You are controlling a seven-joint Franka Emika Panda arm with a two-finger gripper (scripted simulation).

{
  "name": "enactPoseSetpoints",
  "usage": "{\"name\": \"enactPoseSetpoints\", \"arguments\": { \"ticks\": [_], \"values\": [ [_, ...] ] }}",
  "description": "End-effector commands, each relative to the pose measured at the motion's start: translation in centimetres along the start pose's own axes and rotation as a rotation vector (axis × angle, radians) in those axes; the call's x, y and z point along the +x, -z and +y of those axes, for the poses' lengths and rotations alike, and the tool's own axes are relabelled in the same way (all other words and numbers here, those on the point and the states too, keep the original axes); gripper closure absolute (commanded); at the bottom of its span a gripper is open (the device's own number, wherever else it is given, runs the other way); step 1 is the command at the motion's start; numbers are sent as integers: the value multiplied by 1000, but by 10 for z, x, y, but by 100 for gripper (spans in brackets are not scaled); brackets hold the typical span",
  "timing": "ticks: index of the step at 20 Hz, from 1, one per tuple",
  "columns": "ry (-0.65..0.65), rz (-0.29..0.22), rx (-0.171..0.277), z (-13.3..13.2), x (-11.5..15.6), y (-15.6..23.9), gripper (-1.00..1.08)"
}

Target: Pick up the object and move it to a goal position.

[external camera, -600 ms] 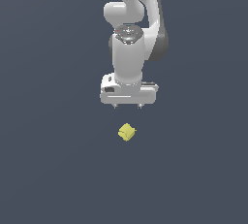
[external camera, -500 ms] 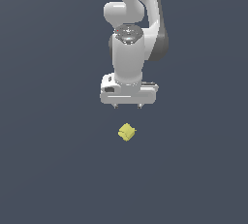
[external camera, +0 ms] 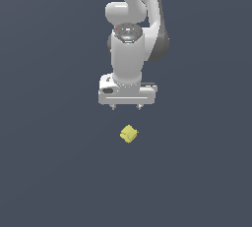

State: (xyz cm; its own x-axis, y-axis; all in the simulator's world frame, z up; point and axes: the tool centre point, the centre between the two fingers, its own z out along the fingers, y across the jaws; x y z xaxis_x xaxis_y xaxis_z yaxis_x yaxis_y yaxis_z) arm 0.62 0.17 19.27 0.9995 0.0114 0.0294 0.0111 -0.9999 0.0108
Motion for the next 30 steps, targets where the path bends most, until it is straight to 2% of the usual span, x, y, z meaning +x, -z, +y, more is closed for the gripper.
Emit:
{"name": "enactPoseSetpoints", "arguments": {
  "ticks": [1,13,30],
  "values": [
    [1,0,-1,0,0,0,-92],
    [-127,-7,6,-3,7,-19,-92],
    [-555,-27,7,-11,27,-86,-92]
  ]
}}
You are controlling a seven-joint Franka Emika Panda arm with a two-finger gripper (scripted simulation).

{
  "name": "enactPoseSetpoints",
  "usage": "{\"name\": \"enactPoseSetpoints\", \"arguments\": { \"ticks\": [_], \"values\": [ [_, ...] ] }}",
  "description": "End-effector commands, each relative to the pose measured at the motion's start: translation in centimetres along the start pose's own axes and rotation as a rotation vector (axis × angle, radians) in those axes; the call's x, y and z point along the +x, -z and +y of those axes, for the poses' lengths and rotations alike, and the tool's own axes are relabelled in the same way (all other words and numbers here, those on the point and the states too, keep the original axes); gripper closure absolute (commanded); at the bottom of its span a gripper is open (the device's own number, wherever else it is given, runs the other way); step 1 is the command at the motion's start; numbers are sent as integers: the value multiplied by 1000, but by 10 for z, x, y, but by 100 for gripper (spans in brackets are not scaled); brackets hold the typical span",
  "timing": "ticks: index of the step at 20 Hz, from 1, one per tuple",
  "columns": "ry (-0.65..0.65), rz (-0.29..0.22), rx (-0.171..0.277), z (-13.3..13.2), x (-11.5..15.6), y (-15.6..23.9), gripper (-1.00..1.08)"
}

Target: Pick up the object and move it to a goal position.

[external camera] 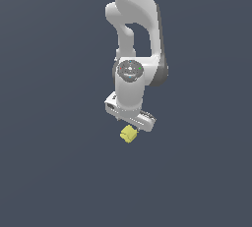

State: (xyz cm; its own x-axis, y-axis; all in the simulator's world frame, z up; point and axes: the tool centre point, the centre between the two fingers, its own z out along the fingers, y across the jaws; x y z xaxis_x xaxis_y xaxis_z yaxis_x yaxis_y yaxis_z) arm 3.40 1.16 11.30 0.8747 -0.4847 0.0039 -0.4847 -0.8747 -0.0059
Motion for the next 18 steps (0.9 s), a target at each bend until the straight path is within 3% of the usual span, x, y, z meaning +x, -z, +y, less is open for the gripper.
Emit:
{"name": "enactPoseSetpoints", "arguments": {
  "ticks": [1,9,18],
  "values": [
    [-58,-1,-1,-2,2,-9,-92],
    [-170,-3,-5,-5,4,-27,-92],
    [-191,-4,-6,-6,5,-33,-92]
  ]
}}
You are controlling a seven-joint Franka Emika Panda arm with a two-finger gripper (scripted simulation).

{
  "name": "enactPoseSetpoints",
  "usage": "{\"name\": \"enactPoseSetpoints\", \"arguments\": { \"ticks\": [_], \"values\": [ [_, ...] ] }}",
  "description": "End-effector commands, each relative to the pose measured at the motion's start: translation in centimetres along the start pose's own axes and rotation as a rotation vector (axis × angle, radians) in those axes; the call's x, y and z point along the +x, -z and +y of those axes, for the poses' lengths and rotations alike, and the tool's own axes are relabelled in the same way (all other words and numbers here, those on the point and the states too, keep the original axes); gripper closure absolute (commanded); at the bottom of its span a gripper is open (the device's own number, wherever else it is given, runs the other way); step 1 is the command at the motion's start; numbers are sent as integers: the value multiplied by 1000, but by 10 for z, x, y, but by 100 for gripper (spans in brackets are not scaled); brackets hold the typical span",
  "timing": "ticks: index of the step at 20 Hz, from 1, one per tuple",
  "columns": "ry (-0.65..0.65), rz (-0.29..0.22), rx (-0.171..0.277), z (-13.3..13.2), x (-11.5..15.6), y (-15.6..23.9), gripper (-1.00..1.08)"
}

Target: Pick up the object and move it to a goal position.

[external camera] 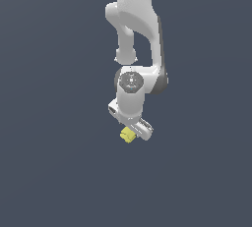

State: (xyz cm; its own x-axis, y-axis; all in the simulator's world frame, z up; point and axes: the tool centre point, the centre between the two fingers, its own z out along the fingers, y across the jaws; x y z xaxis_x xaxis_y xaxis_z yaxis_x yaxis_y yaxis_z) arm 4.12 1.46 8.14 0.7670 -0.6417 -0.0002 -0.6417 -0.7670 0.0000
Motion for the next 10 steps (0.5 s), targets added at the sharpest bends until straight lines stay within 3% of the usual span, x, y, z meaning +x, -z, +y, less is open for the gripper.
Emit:
{"name": "enactPoseSetpoints", "arguments": {
  "ticks": [1,10],
  "values": [
    [0,0,0,0,0,-3,-92],
    [-4,0,0,1,-1,-44,-92]
  ]
}}
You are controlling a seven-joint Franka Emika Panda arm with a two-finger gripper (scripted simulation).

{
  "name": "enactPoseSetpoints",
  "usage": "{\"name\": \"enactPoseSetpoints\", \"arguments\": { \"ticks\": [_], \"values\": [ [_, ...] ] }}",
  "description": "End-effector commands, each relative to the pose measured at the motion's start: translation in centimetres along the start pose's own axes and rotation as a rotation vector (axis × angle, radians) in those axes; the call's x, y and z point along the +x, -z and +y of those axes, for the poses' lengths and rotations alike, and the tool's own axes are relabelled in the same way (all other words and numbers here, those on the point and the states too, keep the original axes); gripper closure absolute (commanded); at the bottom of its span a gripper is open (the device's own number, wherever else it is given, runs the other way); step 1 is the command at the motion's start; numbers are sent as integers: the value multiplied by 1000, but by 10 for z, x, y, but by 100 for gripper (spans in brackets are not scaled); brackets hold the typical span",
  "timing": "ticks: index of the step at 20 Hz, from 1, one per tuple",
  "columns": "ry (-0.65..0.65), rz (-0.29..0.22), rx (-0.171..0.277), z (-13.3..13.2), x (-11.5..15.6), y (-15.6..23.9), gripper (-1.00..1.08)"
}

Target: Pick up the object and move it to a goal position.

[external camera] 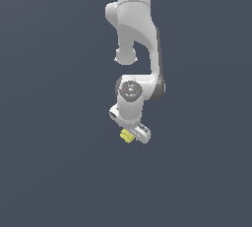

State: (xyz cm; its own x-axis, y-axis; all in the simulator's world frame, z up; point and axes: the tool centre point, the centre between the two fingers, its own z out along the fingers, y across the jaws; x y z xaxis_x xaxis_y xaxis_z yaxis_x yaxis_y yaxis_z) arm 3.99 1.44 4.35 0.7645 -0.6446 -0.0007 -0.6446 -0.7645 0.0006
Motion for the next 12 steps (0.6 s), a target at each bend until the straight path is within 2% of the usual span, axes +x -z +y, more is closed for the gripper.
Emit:
{"name": "enactPoseSetpoints", "arguments": {
  "ticks": [1,5,6,12],
  "values": [
    [-1,1,1,0,0,-9,-92],
    [-1,1,1,-1,1,-12,-92],
    [-1,1,1,-1,1,-12,108],
    [-1,1,1,-1,1,-12,108]
  ]
}}
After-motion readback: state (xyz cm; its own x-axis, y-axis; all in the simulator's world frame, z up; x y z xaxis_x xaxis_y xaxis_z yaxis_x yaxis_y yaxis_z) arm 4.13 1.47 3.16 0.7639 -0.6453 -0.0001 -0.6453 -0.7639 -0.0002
